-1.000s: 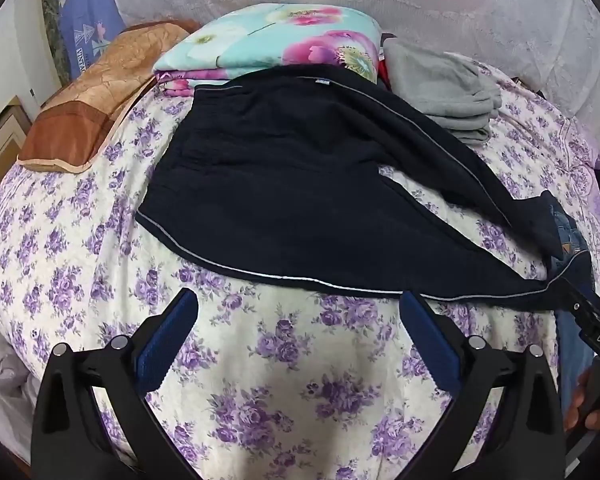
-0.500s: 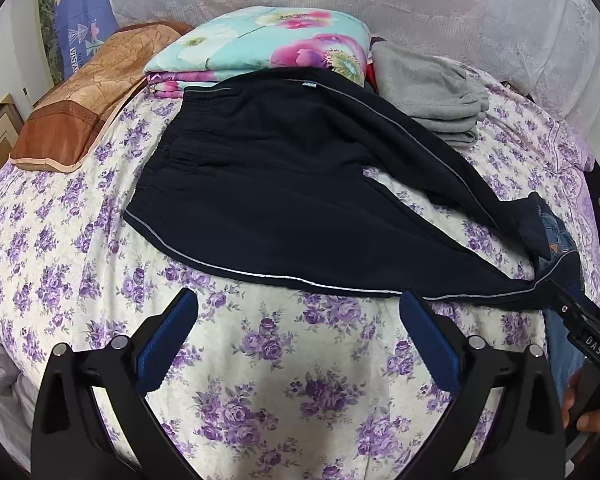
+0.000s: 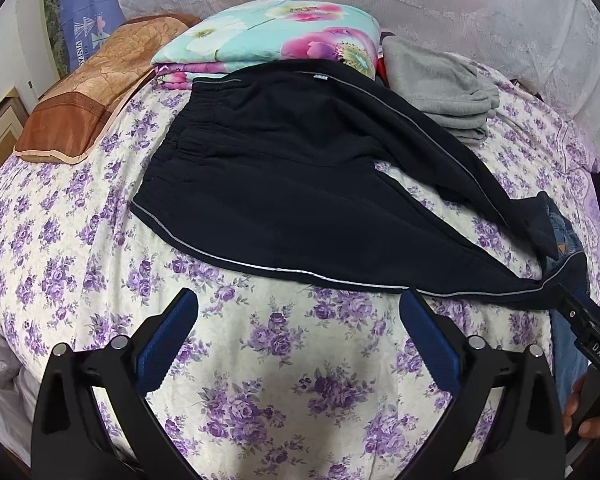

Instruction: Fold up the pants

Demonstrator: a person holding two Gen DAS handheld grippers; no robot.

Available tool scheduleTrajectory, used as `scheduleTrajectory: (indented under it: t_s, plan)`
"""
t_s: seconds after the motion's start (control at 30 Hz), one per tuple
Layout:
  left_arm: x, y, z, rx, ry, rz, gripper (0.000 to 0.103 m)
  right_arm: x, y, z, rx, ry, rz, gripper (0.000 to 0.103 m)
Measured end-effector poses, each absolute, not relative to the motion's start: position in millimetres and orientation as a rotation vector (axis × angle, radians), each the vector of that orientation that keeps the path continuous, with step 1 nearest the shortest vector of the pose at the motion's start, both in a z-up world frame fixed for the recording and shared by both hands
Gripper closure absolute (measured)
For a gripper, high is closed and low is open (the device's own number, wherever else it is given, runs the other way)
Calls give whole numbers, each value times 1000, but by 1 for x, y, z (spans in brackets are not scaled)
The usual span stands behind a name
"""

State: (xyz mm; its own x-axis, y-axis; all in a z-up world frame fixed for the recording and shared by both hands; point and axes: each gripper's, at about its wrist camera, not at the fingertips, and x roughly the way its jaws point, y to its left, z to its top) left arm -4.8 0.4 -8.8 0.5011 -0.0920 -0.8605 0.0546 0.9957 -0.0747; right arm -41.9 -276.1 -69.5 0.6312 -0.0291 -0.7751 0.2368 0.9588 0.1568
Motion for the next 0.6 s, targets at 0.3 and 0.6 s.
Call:
scheduleTrajectory:
  t_s: [0.3,0.6]
  plan:
    - [-2,1,-10,-16,1039,-79,5,-43,-279,-73,269,883,-168,4]
    - [-1,4,-8,-31,1028,-77,5,-43,-276,-70,256,872,-171,4]
